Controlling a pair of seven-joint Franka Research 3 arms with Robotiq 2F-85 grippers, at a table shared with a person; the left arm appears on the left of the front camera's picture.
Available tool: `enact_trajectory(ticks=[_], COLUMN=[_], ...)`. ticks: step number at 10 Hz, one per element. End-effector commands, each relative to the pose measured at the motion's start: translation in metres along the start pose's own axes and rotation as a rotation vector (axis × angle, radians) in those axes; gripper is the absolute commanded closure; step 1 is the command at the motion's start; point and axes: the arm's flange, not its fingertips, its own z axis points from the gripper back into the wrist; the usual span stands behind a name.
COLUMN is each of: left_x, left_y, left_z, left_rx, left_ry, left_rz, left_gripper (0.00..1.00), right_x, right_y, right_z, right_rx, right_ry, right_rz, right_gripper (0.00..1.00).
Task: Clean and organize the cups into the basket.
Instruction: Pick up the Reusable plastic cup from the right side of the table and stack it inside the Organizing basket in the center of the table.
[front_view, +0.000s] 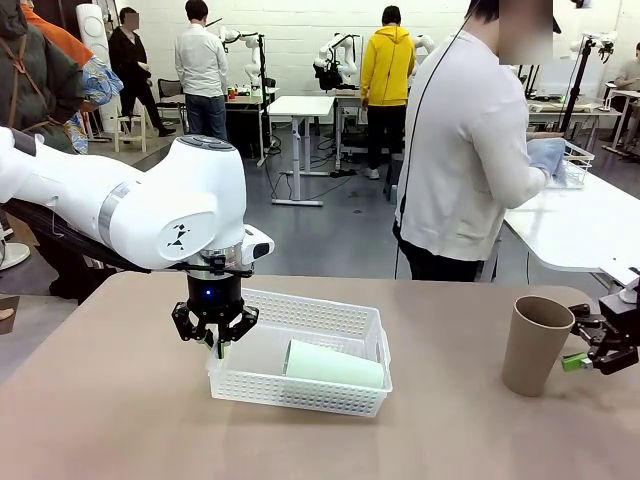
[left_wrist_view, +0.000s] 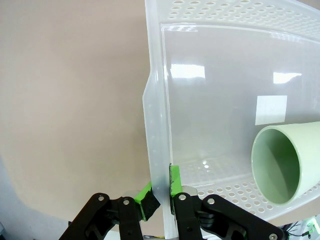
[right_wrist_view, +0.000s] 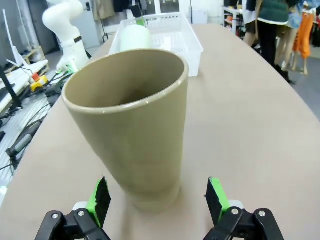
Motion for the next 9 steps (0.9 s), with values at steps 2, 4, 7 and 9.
enact_trajectory(ticks=[2,4,7,9], left_x=[-0.001,-0.001,-0.001,-0.001], left_y=[-0.003,-0.003,-0.003,-0.003], left_z=[0.002,0.002,0.002,0.002], left_rx=[0.001,0.001,0.001,0.001], left_ry=[-0.006,-0.006,-0.006,-0.006], left_rz=[0.022,0.022,0.022,0.022], left_gripper=[1.0,1.0,1.0,1.0], right_x=[0.004,0.006,0.007,0.006], right_y=[0.008,0.009,0.009,0.007], right_z=[-0.017,-0.023,-0.041,-0.052], right_rx=[0.032,0.055,0.101,0.12], right_ry=[0.008,0.001,0.023,0.032], right_rz=[0.027,0.025,0.025,0.031], right_gripper=[0.0,0.0,0.0,0.0])
